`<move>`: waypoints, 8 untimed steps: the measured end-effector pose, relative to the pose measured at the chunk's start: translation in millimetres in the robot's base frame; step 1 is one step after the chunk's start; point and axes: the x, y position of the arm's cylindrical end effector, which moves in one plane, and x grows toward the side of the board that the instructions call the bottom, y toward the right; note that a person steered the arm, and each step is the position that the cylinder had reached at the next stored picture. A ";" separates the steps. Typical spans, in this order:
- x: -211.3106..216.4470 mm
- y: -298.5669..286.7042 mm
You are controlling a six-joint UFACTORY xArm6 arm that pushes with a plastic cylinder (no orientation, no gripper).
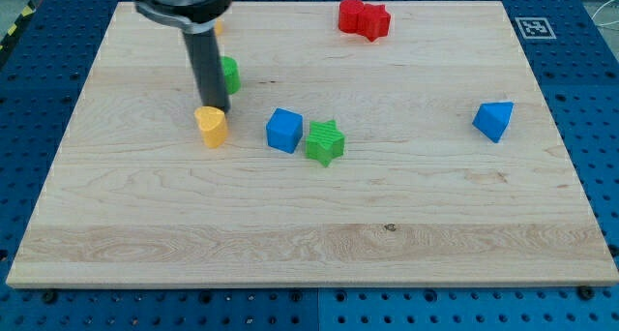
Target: Point your arm closer to the yellow heart
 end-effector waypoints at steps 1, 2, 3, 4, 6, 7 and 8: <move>8.7 -46.4; 15.5 -75.7; 15.8 -100.0; 5.5 -90.7; 1.6 -89.4; 1.6 -91.8; 1.6 -93.2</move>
